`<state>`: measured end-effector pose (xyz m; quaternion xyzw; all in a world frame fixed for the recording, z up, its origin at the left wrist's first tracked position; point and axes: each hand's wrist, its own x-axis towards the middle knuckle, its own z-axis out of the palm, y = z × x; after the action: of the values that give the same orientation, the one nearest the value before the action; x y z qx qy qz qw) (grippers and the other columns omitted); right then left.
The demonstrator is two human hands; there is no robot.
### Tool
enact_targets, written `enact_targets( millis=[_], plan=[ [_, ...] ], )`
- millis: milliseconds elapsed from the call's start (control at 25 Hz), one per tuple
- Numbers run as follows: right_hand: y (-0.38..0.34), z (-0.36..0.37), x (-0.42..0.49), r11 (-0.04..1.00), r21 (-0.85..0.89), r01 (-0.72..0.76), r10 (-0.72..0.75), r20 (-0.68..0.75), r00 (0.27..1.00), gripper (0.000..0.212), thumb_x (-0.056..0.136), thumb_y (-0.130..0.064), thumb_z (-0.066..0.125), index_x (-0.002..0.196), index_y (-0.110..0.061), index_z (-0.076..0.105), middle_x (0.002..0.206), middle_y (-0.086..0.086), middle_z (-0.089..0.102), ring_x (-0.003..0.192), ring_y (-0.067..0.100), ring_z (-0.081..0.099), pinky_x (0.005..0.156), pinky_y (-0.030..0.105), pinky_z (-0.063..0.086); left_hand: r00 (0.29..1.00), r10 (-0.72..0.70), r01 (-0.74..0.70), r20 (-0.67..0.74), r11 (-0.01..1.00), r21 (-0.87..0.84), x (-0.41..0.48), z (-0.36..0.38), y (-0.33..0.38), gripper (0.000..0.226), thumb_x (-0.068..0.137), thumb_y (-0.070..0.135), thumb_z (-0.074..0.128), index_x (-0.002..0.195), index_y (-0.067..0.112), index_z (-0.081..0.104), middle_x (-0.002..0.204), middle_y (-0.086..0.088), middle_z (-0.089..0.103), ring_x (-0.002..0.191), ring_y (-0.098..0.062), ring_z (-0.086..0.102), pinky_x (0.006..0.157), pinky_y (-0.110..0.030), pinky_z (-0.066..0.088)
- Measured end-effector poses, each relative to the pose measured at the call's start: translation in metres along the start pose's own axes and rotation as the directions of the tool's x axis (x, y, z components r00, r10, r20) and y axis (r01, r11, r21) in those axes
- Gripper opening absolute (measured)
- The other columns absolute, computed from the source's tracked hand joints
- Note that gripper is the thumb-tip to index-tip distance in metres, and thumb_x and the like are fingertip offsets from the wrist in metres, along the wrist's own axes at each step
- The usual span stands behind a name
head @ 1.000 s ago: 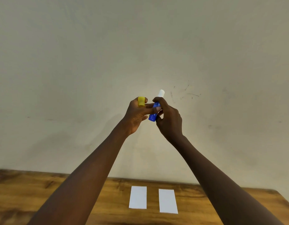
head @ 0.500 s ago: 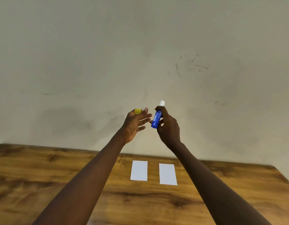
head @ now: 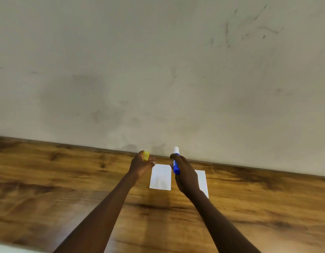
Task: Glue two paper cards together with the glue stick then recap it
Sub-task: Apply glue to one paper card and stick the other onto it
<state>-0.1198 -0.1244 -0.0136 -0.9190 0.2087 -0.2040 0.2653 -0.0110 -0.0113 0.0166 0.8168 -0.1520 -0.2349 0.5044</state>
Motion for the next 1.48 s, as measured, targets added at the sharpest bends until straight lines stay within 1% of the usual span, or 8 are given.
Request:
enact_targets(
  millis=[120, 320, 480, 680, 840, 920, 1160, 1480],
  plan=[
    [0.007, 0.031, 0.0, 0.996, 0.049, -0.073, 0.07, 0.074, 0.995, 0.042, 0.085, -0.008, 0.056, 0.124, -0.017, 0.041, 0.133, 0.009, 0.05, 0.104, 0.024, 0.058, 0.083, 0.03, 0.05, 0.998, -0.052, 0.055, -0.03, 0.993, 0.102, 0.006, 0.003, -0.024, 0.05, 0.081, 0.01, 0.063, 0.127, 0.002, 0.045, 0.126, -0.016, 0.057, 0.112, -0.03, 0.055, 0.084, -0.031, 0.047],
    [0.011, 0.071, 0.006, 0.982, 0.085, -0.167, 0.147, 0.208, 0.967, 0.049, 0.083, -0.013, 0.061, 0.126, -0.019, 0.039, 0.141, 0.008, 0.042, 0.116, 0.024, 0.052, 0.093, 0.034, 0.049, 0.996, -0.048, 0.069, -0.078, 0.958, 0.279, 0.012, 0.009, -0.044, 0.065, 0.084, 0.016, 0.063, 0.139, 0.007, 0.029, 0.143, -0.014, 0.042, 0.127, -0.031, 0.046, 0.1, -0.034, 0.042],
    [0.014, 0.078, 0.005, 0.98, 0.066, -0.187, 0.165, 0.247, 0.955, 0.054, 0.081, -0.012, 0.063, 0.128, -0.02, 0.036, 0.143, 0.008, 0.038, 0.12, 0.025, 0.049, 0.096, 0.035, 0.047, 0.998, -0.04, 0.056, -0.056, 0.943, 0.33, 0.012, 0.011, -0.051, 0.066, 0.084, 0.015, 0.063, 0.139, 0.007, 0.028, 0.143, -0.013, 0.042, 0.125, -0.03, 0.048, 0.099, -0.033, 0.043],
    [0.019, 0.063, -0.03, 0.976, 0.117, -0.185, 0.144, 0.296, 0.944, 0.055, 0.079, -0.013, 0.066, 0.125, -0.02, 0.037, 0.143, 0.006, 0.036, 0.118, 0.022, 0.05, 0.095, 0.029, 0.046, 0.995, -0.038, 0.06, -0.09, 0.964, 0.258, -0.002, 0.011, -0.057, 0.063, 0.079, 0.013, 0.068, 0.133, 0.004, 0.037, 0.134, -0.014, 0.053, 0.118, -0.03, 0.052, 0.094, -0.032, 0.045],
    [0.024, 0.05, -0.068, 0.966, 0.169, -0.197, 0.136, 0.314, 0.939, 0.052, 0.077, -0.011, 0.067, 0.12, -0.021, 0.04, 0.142, 0.003, 0.038, 0.118, 0.019, 0.049, 0.094, 0.025, 0.045, 0.994, -0.037, 0.055, -0.104, 0.982, 0.181, -0.025, 0.012, -0.07, 0.038, 0.072, 0.008, 0.073, 0.105, 0.004, 0.054, 0.113, -0.016, 0.065, 0.09, -0.022, 0.059, 0.079, -0.031, 0.048],
    [0.024, 0.044, -0.082, 0.963, 0.181, -0.199, 0.134, 0.321, 0.938, 0.051, 0.077, -0.01, 0.067, 0.119, -0.021, 0.04, 0.141, 0.003, 0.039, 0.119, 0.018, 0.048, 0.091, 0.021, 0.042, 0.991, -0.044, 0.066, -0.13, 0.983, 0.17, -0.036, 0.017, -0.077, 0.033, 0.07, 0.009, 0.074, 0.096, 0.005, 0.054, 0.105, -0.016, 0.067, 0.087, -0.024, 0.06, 0.077, -0.034, 0.051],
    [0.021, 0.037, -0.094, 0.967, 0.172, -0.189, 0.118, 0.356, 0.927, 0.054, 0.074, -0.01, 0.069, 0.119, -0.023, 0.04, 0.14, 0.003, 0.04, 0.119, 0.019, 0.048, 0.09, 0.021, 0.039, 0.964, -0.135, 0.163, -0.231, 0.981, 0.105, -0.059, 0.043, -0.09, 0.077, 0.069, 0.02, 0.078, 0.133, 0.004, 0.037, 0.134, -0.018, 0.05, 0.123, -0.033, 0.047, 0.1, -0.042, 0.044],
    [0.034, 0.016, -0.073, 0.981, 0.147, -0.129, 0.026, 0.554, 0.832, 0.062, 0.072, -0.003, 0.068, 0.105, -0.04, 0.032, 0.135, 0.0, 0.044, 0.115, 0.013, 0.047, 0.093, 0.021, 0.037, 0.956, -0.121, 0.144, -0.268, 0.987, 0.065, -0.062, 0.052, -0.103, 0.077, 0.06, 0.019, 0.083, 0.125, 0.011, 0.043, 0.129, -0.014, 0.051, 0.121, -0.03, 0.044, 0.095, -0.04, 0.044]
  ],
)
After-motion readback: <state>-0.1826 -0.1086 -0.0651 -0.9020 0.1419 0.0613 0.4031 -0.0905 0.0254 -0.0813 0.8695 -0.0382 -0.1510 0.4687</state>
